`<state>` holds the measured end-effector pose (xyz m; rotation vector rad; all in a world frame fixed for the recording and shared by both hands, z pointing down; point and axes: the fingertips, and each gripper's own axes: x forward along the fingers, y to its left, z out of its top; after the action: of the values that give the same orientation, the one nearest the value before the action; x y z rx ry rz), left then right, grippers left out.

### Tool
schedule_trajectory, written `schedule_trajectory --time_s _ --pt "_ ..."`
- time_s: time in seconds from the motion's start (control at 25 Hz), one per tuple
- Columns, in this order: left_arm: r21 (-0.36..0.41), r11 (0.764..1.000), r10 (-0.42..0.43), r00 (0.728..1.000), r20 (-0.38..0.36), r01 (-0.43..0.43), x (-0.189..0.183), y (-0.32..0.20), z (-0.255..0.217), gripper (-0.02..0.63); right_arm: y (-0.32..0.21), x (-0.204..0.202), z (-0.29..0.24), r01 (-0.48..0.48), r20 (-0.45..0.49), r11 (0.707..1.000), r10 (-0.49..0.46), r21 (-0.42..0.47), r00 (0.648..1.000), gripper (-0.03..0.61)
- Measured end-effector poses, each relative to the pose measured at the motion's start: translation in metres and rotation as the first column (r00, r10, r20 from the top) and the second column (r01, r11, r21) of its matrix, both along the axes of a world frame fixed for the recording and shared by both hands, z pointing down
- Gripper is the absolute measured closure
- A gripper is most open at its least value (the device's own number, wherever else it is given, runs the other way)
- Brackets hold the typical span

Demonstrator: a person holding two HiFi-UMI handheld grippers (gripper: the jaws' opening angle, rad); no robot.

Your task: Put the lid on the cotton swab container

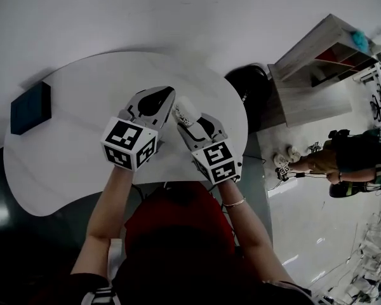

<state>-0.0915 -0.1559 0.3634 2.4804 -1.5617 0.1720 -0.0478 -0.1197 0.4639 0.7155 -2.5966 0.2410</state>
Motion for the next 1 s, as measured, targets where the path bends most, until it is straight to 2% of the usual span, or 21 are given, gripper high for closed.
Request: schedule_trajectory --time_s 0.28,0.56,0.76,1.0 --pt "0.018 0.997 0.072 0.997 0.04 -0.072 0.017 0.0 -0.016 0.588 0.011 0.0 -0.007 -0.007 -0.034 0.999 0.009 0.036 0.999 0.373" --pt "-0.055 0.987 0.152 0.985 0.085 -0.148 0.03 0.005 0.001 0.588 0.016 -0.001 -0.011 -0.009 -0.047 0.998 0.012 0.061 0.999 0.373" --pt "-0.076 0.987 0.149 0.986 0.077 -0.143 0.024 0.011 0.012 0.588 0.015 0.0 -0.011 -0.017 -0.04 0.998 0.02 0.054 0.999 0.373" --pt "-0.094 0.987 0.135 0.988 0.075 -0.128 0.016 0.016 0.019 0.588 0.015 -0.004 -0.014 -0.012 0.008 1.0 0.012 0.004 1.0 0.373"
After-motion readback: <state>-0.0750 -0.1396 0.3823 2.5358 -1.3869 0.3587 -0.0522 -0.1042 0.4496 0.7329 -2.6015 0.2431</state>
